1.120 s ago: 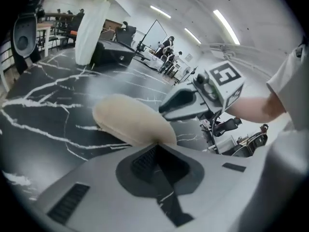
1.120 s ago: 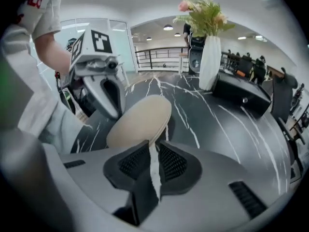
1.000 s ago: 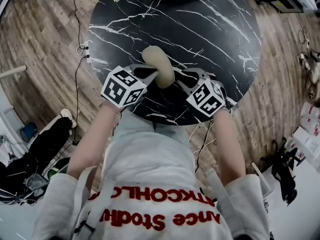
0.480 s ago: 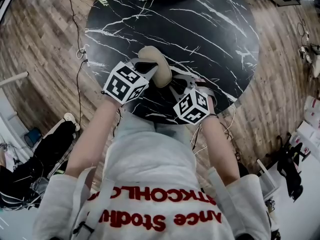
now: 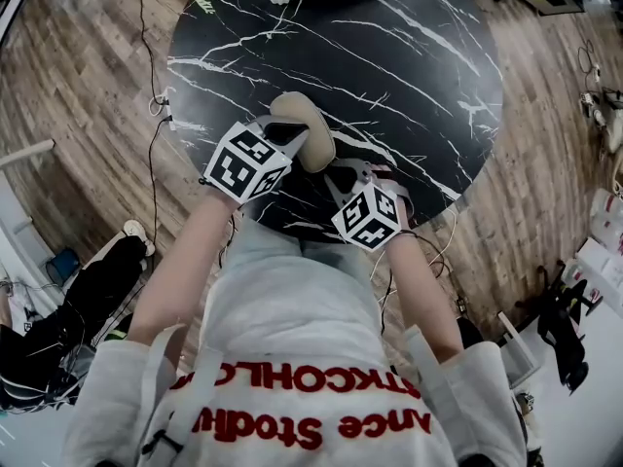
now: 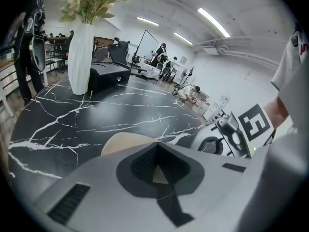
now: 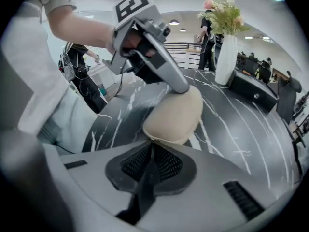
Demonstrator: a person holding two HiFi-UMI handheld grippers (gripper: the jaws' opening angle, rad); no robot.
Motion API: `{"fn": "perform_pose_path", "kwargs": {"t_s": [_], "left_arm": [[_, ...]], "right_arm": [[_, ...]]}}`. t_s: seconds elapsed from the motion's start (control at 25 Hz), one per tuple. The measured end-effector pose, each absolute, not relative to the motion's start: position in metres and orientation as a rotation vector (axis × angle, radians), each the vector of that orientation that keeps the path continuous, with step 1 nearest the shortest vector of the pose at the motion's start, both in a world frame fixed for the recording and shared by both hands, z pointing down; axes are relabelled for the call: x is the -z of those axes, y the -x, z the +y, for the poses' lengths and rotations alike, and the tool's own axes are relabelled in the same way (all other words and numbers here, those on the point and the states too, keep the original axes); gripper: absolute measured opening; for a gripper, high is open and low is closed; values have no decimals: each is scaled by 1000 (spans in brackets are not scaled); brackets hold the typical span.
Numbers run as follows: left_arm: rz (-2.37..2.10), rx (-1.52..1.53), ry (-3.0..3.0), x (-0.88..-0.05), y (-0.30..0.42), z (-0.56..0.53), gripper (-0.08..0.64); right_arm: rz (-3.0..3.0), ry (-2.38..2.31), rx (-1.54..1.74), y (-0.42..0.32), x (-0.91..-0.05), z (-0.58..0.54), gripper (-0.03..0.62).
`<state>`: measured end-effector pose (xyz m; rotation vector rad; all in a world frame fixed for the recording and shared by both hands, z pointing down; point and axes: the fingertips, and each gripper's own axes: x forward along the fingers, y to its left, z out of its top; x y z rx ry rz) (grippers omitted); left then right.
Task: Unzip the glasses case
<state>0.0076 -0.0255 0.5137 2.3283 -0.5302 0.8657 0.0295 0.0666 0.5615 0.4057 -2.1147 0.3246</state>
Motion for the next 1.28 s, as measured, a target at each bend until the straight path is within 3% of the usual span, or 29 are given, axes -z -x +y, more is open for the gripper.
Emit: {"fn": "perform_pose_path", "kwargs": {"t_s": [0.24,0.52,0.76,1.0,1.28], "left_arm": [[-528,-844,-2335,-513,-9,-27,6],[-668,-717,-2368,-497,4,-34,6],[-994,-461,-2505,-401,33,-79,6],[-1282,-223,-2687,-272,56,-112,6],[-1411,5,-2737,-181,72,-108,6]], "right_arm": [[-2163,-426,-455,5,-567,97,35],[-2251,-796,-569,-38,-518,45,29],[-2509,-1266,-553,-73,-382,-31,15],[-2722,-1491,-338,-89,-253,-68,15],[-2762,-1642,-154,-99,-169,-71,15]]}}
